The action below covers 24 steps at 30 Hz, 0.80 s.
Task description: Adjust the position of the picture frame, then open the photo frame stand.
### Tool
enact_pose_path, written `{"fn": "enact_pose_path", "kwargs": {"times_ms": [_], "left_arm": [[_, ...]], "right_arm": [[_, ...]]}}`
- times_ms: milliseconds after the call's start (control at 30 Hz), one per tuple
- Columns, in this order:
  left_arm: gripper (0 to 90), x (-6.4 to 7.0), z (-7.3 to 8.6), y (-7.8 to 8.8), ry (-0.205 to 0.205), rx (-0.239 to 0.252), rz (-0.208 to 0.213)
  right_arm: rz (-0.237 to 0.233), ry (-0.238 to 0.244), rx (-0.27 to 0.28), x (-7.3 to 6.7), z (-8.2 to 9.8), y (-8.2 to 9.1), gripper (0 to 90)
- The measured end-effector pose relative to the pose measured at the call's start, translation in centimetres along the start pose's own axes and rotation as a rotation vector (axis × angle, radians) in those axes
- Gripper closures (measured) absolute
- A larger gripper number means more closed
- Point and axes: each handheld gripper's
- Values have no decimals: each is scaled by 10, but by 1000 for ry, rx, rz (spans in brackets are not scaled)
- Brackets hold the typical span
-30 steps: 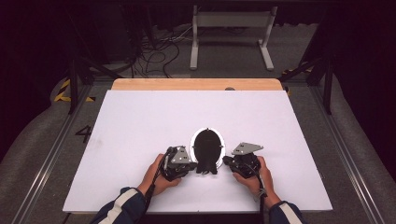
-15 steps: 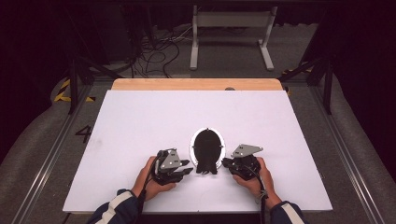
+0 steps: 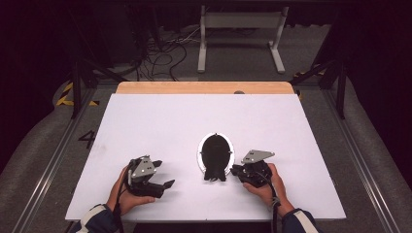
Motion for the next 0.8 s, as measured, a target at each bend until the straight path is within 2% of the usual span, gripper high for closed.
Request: {"fn": "enact_pose_path", "kwargs": {"times_ms": [100,200,333,500,633,733,800], "left_arm": [[156,-2,7,10,2,-18,-20],[151,-5,14,19,19,-9,-19],[148,-6,22,23,23,-29,-40],[152,-2,32,31,38,-44,-59],[164,0,36,35,34,-42,-70],[164,-1,36,36,49,-37,-72],[164,-1,35,36,45,-32,-71]], "right_arm": [[-6,4,-4,-1,0,1,765],[-17,1,-7,0,1,2,744],[-28,-4,-17,0,0,3,718],[-65,2,-36,-1,-2,7,704],[-79,11,-44,-6,-2,10,711],[-105,9,-58,-7,-4,11,710],[-118,10,-65,-9,-5,12,708]]}}
Point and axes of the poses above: each handheld gripper's, and its own axes: y roughly backward along the jaws, z roughly out of its underside, x roughly to its right, and after that the axes turned 15 degrees about z, right-handed
